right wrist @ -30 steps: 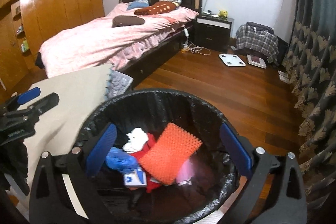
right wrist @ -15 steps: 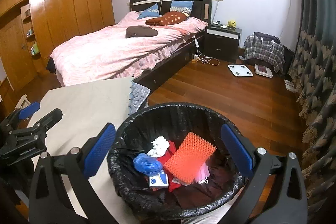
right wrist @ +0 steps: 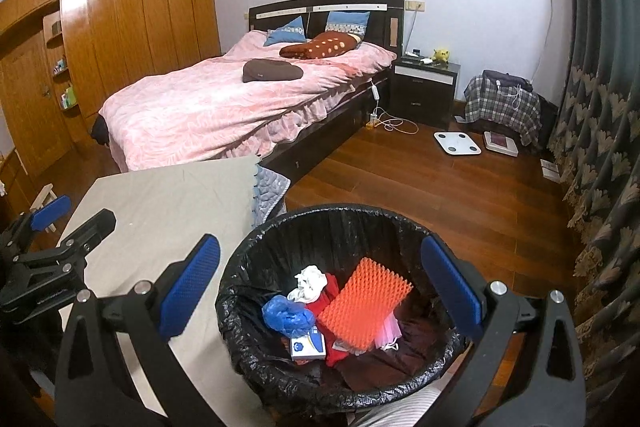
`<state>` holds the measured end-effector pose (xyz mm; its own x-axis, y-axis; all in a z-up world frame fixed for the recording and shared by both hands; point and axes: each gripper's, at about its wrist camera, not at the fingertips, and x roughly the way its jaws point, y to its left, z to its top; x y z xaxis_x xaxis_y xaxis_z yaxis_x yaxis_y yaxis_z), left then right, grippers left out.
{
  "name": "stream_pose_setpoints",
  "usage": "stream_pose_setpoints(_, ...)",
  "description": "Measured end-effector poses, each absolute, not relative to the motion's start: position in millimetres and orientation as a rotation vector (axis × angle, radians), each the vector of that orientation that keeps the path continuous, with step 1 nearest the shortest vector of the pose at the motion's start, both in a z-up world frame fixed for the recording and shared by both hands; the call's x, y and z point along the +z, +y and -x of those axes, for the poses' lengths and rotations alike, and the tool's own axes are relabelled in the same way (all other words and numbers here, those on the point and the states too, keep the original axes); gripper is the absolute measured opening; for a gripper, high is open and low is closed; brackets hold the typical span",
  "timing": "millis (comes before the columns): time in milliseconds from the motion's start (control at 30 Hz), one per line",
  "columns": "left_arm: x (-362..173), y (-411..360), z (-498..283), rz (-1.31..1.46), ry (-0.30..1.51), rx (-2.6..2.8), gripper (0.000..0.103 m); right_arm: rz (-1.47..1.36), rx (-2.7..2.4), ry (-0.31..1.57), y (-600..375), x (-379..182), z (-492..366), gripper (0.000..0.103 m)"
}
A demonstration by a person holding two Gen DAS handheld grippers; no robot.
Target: Collect trash
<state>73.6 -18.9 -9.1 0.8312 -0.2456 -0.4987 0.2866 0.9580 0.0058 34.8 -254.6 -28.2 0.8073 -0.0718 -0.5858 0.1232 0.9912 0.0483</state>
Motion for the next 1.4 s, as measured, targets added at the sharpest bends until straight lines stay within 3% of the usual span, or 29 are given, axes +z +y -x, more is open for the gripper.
stream_pose_setpoints(1400,-8.2,-18.9,-69.1,-0.085,0.515,-0.281,0.097,-0.085,-0.105,0.621,-254.6,-27.9,-34.0,0.098)
